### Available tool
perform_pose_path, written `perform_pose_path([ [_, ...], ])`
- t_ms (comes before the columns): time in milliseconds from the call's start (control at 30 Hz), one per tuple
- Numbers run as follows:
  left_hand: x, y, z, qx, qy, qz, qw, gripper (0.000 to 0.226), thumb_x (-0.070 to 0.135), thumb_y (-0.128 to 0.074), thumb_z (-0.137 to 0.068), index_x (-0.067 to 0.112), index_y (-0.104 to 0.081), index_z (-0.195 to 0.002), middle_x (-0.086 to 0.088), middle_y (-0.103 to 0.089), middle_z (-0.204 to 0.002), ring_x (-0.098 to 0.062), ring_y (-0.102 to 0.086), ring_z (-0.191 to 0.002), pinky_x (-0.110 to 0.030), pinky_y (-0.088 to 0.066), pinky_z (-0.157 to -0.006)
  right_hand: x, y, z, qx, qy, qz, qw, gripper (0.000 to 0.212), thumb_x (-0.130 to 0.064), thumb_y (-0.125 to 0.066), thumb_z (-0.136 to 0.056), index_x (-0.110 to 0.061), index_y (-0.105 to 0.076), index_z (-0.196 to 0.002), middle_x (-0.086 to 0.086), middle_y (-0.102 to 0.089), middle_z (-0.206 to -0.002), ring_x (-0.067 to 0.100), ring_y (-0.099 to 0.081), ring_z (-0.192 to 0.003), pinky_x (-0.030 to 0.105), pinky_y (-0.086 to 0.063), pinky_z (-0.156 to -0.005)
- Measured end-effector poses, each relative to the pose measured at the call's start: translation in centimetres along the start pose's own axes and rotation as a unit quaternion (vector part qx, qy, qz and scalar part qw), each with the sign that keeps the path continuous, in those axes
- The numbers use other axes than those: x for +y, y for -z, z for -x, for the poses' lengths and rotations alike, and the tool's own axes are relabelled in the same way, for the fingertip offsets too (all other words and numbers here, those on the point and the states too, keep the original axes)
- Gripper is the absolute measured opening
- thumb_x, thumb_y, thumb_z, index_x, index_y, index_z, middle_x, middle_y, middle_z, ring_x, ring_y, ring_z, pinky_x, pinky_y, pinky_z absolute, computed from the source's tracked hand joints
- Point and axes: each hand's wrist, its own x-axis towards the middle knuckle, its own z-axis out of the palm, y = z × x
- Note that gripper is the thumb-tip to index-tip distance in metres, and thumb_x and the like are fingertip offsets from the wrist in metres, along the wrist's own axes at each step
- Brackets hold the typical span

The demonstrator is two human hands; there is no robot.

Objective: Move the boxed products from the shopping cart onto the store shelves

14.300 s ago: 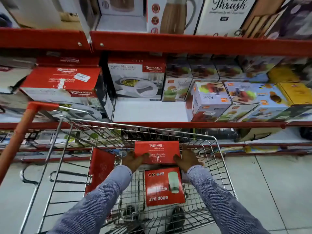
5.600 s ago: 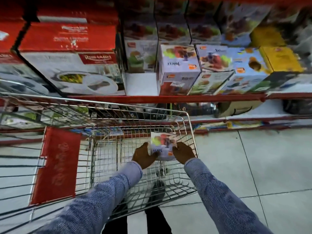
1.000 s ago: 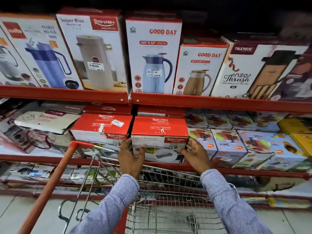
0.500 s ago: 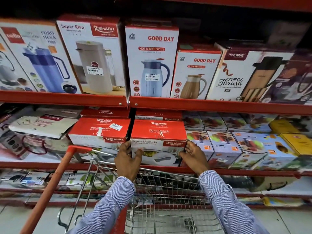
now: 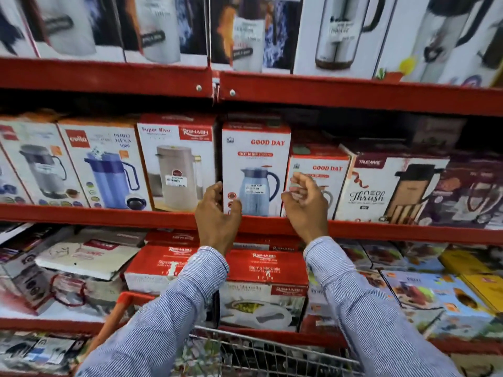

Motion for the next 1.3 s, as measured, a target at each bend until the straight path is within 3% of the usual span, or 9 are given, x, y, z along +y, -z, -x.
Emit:
perform_pose_path([
  [167,0.6,-0.5,-1.5,-0.023,-0.001,-0.054,0.998,0.058,0.028,-0.065,-0.084,0.005,-0.051,-0.135,-0.013,-0.070,-0.119,-0.028,-0.068,-0.105,-0.035,-0.053,-0.095,-2.4,-0.3,-3.5,0.036,0.009,0.023,0.999,0.052,-0.018,-0.065,-0.082,-0.016,-0.053,-0.133,0.002,-0.060,-0.131,0.009,-0.059,-0.108,0.008,-0.042,-0.079],
  [267,0.6,-0.8,-1.6,-0.042,0.004,-0.064,0.997,0.059,0.026,-0.064,-0.084,0.005,-0.049,-0.136,-0.013,-0.073,-0.113,-0.030,-0.069,-0.100,-0.032,-0.050,-0.093,-2.7,-0.7,-4.4,0.024,-0.001,0.028,0.999,0.054,-0.018,-0.064,-0.084,-0.014,-0.050,-0.137,0.004,-0.057,-0.137,0.014,-0.058,-0.116,0.017,-0.043,-0.086],
  [467,0.2,-1.1,-1.7,-0.078,0.002,-0.064,0.995,0.078,0.027,-0.069,-0.083,0.008,-0.032,-0.149,-0.013,-0.069,-0.119,-0.019,-0.064,-0.089,-0.025,-0.046,-0.087,-2.5,-0.6,-4.9,0.000,-0.001,0.062,0.998,0.053,-0.019,-0.063,-0.084,-0.017,-0.051,-0.136,0.004,-0.053,-0.138,0.013,-0.058,-0.109,0.019,-0.045,-0.083],
  [633,0.0,-1.3,-2.1,-0.083,-0.010,-0.041,0.996,0.084,0.031,-0.071,-0.082,0.011,-0.028,-0.151,-0.012,-0.052,-0.145,-0.028,-0.055,-0.128,-0.040,-0.044,-0.109,-2.5,-0.4,-5.0,-0.016,0.041,0.102,0.994,0.048,-0.016,-0.064,-0.080,-0.018,-0.059,-0.127,0.002,-0.057,-0.128,0.017,-0.057,-0.112,0.030,-0.050,-0.094],
  [700,0.2,-1.5,-2.3,-0.080,-0.019,-0.039,0.996,0.085,0.033,-0.071,-0.082,0.014,-0.025,-0.152,-0.008,-0.046,-0.151,-0.026,-0.048,-0.135,-0.035,-0.038,-0.112,-2.6,-0.3,-5.3,-0.021,0.045,0.113,0.992,0.045,-0.017,-0.065,-0.080,-0.018,-0.061,-0.125,0.001,-0.059,-0.125,0.016,-0.058,-0.109,0.030,-0.051,-0.093],
  [767,0.4,-1.6,-2.6,-0.077,-0.020,-0.041,0.996,0.085,0.032,-0.070,-0.083,0.014,-0.025,-0.152,-0.007,-0.044,-0.152,-0.025,-0.047,-0.135,-0.027,-0.034,-0.107,-2.8,-0.2,-5.6,-0.028,0.031,0.118,0.992,0.044,-0.016,-0.065,-0.081,-0.017,-0.060,-0.125,0.000,-0.059,-0.124,0.015,-0.059,-0.107,0.026,-0.050,-0.089],
  [933,0.6,-1.7,-2.8,-0.071,-0.015,-0.037,0.997,0.085,0.032,-0.070,-0.083,0.012,-0.026,-0.152,-0.008,-0.043,-0.152,-0.028,-0.045,-0.137,-0.039,-0.035,-0.113,-3.2,0.0,-5.5,-0.045,0.018,0.102,0.994,0.045,-0.008,-0.063,-0.081,-0.014,-0.059,-0.126,0.001,-0.061,-0.124,0.014,-0.059,-0.106,0.022,-0.049,-0.084],
  [1133,0.8,-1.5,-2.6,-0.071,-0.012,-0.034,0.997,0.083,0.029,-0.069,-0.084,0.012,-0.026,-0.153,-0.010,-0.047,-0.149,-0.027,-0.050,-0.132,-0.033,-0.038,-0.107,-3.4,0.2,-5.2,-0.048,0.013,0.090,0.995,0.048,-0.006,-0.062,-0.082,-0.013,-0.057,-0.129,0.001,-0.062,-0.126,0.011,-0.058,-0.108,0.006,-0.042,-0.072],
  [1300,0.4,-1.3,-2.7,-0.079,-0.015,-0.024,0.997,0.083,0.033,-0.068,-0.083,0.012,-0.027,-0.152,-0.010,-0.050,-0.147,-0.028,-0.051,-0.131,-0.041,-0.042,-0.109,-3.2,0.2,-5.2,-0.068,0.015,0.076,0.995,0.050,-0.008,-0.063,-0.083,-0.014,-0.055,-0.132,0.001,-0.061,-0.129,0.011,-0.058,-0.110,0.008,-0.043,-0.074],
])
